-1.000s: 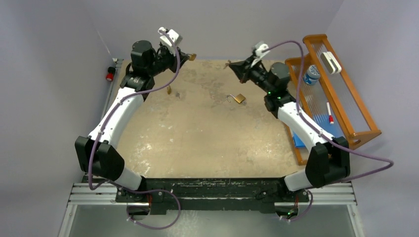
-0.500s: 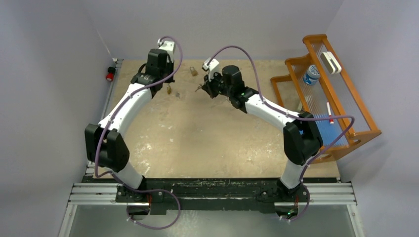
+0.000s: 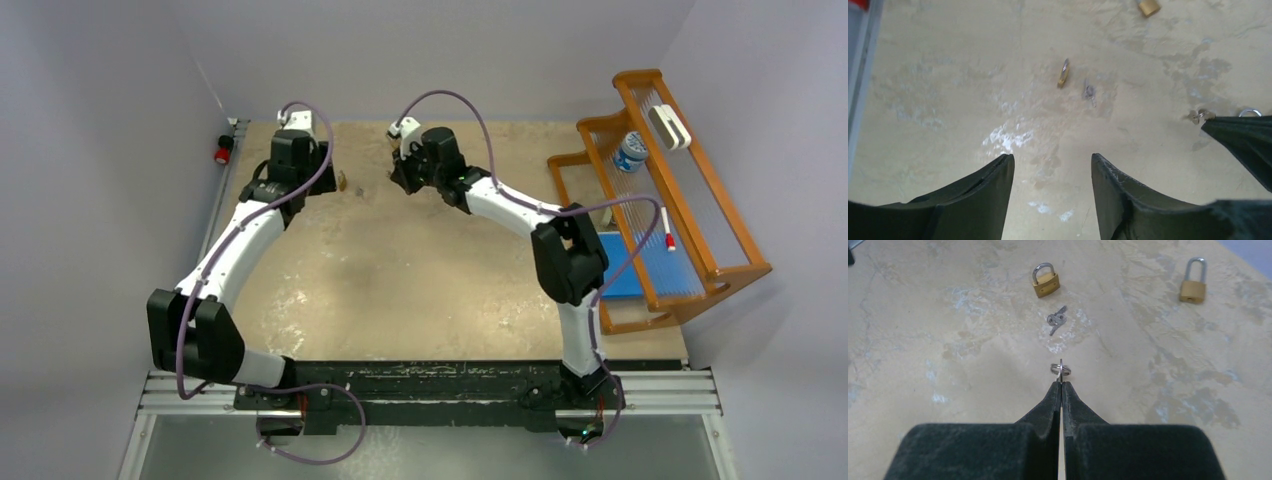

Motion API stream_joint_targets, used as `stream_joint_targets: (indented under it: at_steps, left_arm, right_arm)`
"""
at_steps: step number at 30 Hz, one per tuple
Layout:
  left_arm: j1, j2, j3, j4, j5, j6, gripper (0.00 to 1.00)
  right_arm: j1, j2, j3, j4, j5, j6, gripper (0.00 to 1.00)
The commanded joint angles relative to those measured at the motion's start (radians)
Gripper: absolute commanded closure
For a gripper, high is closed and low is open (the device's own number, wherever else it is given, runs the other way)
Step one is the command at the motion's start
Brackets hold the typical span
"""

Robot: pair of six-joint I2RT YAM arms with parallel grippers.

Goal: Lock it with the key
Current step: Place the lock at the center of the board, then place the key at the center of the board.

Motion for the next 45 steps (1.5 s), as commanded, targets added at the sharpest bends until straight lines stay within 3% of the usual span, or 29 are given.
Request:
stream_joint_targets:
  at_steps: [1, 4, 10, 14, 26, 34, 38, 39, 42, 45]
  left_arm:
    - [0.083, -0.063, -0.062, 0.063, 0.114, -0.091, 0.36]
    - [0.097, -0.064, -0.073, 0.067, 0.142, -0.089, 0.30]
    - [0.114, -0.074, -0.111, 0.081, 0.183, -0.073, 0.28]
    - [0.122, -0.075, -0.127, 0.098, 0.204, -0.069, 0.27]
    - [0.125, -0.076, -0.153, 0.134, 0.289, -0.118, 0.26]
    - [0.125, -0.076, -0.167, 0.156, 0.291, -0.154, 0.25]
    - [0.125, -0.085, -0.170, 0.158, 0.295, -0.160, 0.25]
    - [0.125, -0.088, -0.171, 0.159, 0.294, -0.161, 0.25]
    - [0.125, -0.094, -0.173, 0.160, 0.293, -0.162, 0.24]
    - [0.125, -0.095, -0.163, 0.154, 0.287, -0.160, 0.24]
  right_arm:
    - [0.007, 0.099, 0.194, -0.088, 0.042, 0.058, 1.00]
    - [-0.010, 0.216, 0.348, -0.143, 0.057, 0.035, 1.00]
    - [-0.118, 0.438, 0.712, -0.303, 0.055, 0.051, 1.00]
    - [-0.163, 0.548, 0.847, -0.340, 0.071, 0.004, 1.00]
    - [-0.186, 0.752, 0.957, -0.228, 0.002, -0.134, 1.00]
    - [-0.186, 0.776, 0.966, -0.106, -0.005, -0.177, 1.00]
    - [-0.186, 0.759, 0.928, -0.031, 0.015, -0.209, 0.85]
    - [-0.187, 0.759, 0.927, -0.013, 0.022, -0.216, 0.77]
    - [-0.188, 0.749, 0.906, 0.048, 0.029, -0.241, 0.32]
    - [-0.190, 0.714, 0.848, 0.109, 0.028, -0.244, 0.11]
